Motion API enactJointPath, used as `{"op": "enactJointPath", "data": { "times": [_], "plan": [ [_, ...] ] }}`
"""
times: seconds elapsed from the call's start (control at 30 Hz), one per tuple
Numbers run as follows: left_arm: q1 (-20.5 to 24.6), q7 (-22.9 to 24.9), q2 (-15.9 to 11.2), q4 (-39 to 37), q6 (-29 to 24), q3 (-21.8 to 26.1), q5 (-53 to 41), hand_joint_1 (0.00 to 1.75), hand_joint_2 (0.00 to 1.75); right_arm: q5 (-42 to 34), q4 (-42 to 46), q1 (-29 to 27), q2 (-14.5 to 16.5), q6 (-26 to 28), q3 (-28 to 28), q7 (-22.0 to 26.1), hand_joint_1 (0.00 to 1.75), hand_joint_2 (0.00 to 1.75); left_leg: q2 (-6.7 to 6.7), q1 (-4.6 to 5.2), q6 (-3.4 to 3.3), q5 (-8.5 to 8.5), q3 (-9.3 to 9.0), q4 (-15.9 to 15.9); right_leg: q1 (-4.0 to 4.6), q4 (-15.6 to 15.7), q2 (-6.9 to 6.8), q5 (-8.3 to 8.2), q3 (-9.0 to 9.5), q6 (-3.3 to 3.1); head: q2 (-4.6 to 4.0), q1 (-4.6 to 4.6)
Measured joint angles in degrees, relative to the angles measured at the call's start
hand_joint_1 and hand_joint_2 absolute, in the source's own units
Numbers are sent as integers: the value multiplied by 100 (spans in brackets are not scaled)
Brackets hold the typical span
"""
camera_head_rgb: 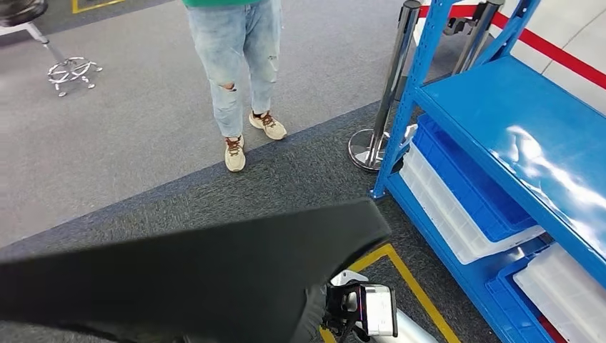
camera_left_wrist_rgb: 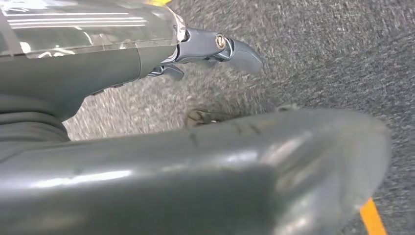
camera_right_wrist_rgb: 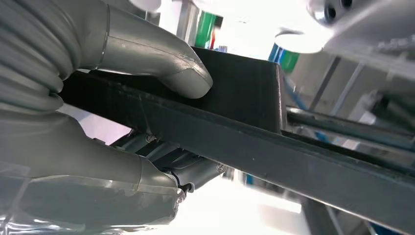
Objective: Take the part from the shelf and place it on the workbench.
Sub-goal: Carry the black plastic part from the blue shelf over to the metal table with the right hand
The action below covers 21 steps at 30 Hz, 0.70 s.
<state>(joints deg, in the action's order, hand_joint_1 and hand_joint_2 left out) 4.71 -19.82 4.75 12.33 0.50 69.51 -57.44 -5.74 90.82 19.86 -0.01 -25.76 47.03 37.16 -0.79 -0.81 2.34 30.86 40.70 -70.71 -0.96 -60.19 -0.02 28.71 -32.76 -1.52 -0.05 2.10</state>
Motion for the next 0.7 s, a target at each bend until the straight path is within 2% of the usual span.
{"op": "enactJointPath", "data": {
  "times": [0.03, 0.07, 0.1, 0.13, 0.17, 0.23, 0.27, 0.3, 0.33, 0.37, 0.43, 0.47, 0.5, 0.53, 0.57, 0.6, 0.63, 0.67, 0.7],
  "plan": [
    [7, -3, 11, 0, 0, 1, 6, 0, 0, 7, 5, 8, -1, 3, 23, 8, 161, 175, 37, -2, 0, 123, 161, -342, 21, -1, -86, 6, -1, -11, 0, -1],
    [5, -4, 21, 0, -1, 4, 14, 0, 0, 6, 13, 21, -2, 4, 51, 9, 161, 175, 47, 0, -11, 143, 234, -504, 40, -1, -166, 13, 1, -21, 0, -1],
    [0, -3, 27, 0, -3, 8, 20, 0, 0, -4, 23, 48, -2, 5, 84, 8, 161, 175, 53, 7, -35, 62, 198, -452, 58, -1, -238, 20, 7, -30, 1, -1],
    [-5, -1, 31, 0, -8, 13, 27, 0, 0, -20, 34, 89, -2, 7, 118, 2, 161, 175, 76, 22, -75, -105, 46, -170, 74, 1, -300, 28, 17, -38, 1, -1],
    [-5, 3, 31, 0, -12, 20, 33, 0, 0, -48, 42, 143, -1, 9, 156, -13, 161, 175, 166, 59, -135, -293, -181, 257, 85, 4, -357, 37, 31, -43, 1, -1],
    [20, 9, 30, 0, -19, 33, 44, 0, 0, -116, 44, 239, 0, 26, 227, -56, 161, 175, 420, 170, -262, -490, -555, 969, 108, 18, -466, 53, 56, -30, 0, -1],
    [33, 10, 30, 0, -20, 39, 48, 0, 0, -145, 43, 269, 0, 36, 257, -73, 161, 175, 501, 217, -309, -506, -635, 1135, 112, 27, -525, 58, 64, -17, 0, -2],
    [41, 12, 30, 0, -22, 43, 51, 0, 0, -163, 41, 289, 0, 46, 283, -81, 161, 175, 499, 243, -337, -493, -643, 1175, 116, 43, -587, 60, 72, -2, 0, -2],
    [40, 12, 30, 0, -25, 47, 55, 0, 0, -175, 40, 308, 2, 55, 304, -83, 161, 175, 430, 247, -358, -517, -650, 1211, 117, 66, -648, 60, 92, 18, 1, -2],
    [30, 12, 36, -1, -27, 50, 58, 0, 0, -183, 39, 330, 3, 64, 323, -84, 161, 175, 366, 228, -373, -550, -676, 1268, 114, 60, -639, 82, 112, 38, 1, -3],
    [28, 14, 50, -2, -31, 52, 63, 0, 0, -198, 39, 370, 3, 79, 350, -80, 161, 175, 240, 176, -411, -626, -750, 1405, 104, -196, -395, 268, 34, 74, 1, -5],
    [36, 14, 59, -2, -31, 53, 64, 0, 0, -202, 35, 379, -3, 82, 361, -82, 161, 175, 174, 150, -422, -650, -770, 1440, 89, -502, -215, 436, -100, 86, 0, -9],
    [48, 14, 65, -2, -32, 54, 64, 0, 0, -205, 29, 381, -11, 83, 372, -84, 161, 175, 105, 142, -433, -658, -770, 1448, 77, -870, -91, 612, -283, 99, 0, -11],
    [54, 10, 71, -2, -33, 54, 65, 0, 0, -209, 21, 380, -22, 85, 382, -90, 161, 175, 30, 137, -432, -658, -764, 1438, 62, -1210, -33, 739, -463, 118, 1, -15],
    [54, 1, 77, -2, -33, 54, 66, 0, 0, -222, 9, 379, -32, 91, 392, -98, 161, 175, -54, 129, -424, -651, -759, 1421, 43, -1413, -14, 763, -585, 141, 1, -17],
    [48, -11, 82, -2, -32, 55, 68, 0, 0, -246, -2, 383, -39, 100, 401, -104, 161, 175, -135, 116, -406, -640, -756, 1396, 22, -1412, -9, 671, -612, 167, 1, -16],
    [43, -22, 85, -2, -32, 55, 73, 0, 0, -278, -10, 393, -43, 113, 409, -112, 161, 175, -218, 95, -379, -620, -754, 1359, -2, -1202, 3, 479, -535, 194, 1, -17],
    [39, -30, 87, -2, -32, 56, 77, 0, 0, -313, -17, 407, -44, 129, 416, -123, 161, 175, -299, 72, -341, -588, -745, 1304, -37, -841, 60, 250, -387, 226, 1, -18],
    [40, -31, 87, -2, -38, 58, 80, 0, 0, -344, -20, 421, -45, 150, 425, -141, 161, 175, -370, 55, -297, -553, -717, 1233, -65, -509, 184, 102, -243, 254, 1, -20]
  ]
}}
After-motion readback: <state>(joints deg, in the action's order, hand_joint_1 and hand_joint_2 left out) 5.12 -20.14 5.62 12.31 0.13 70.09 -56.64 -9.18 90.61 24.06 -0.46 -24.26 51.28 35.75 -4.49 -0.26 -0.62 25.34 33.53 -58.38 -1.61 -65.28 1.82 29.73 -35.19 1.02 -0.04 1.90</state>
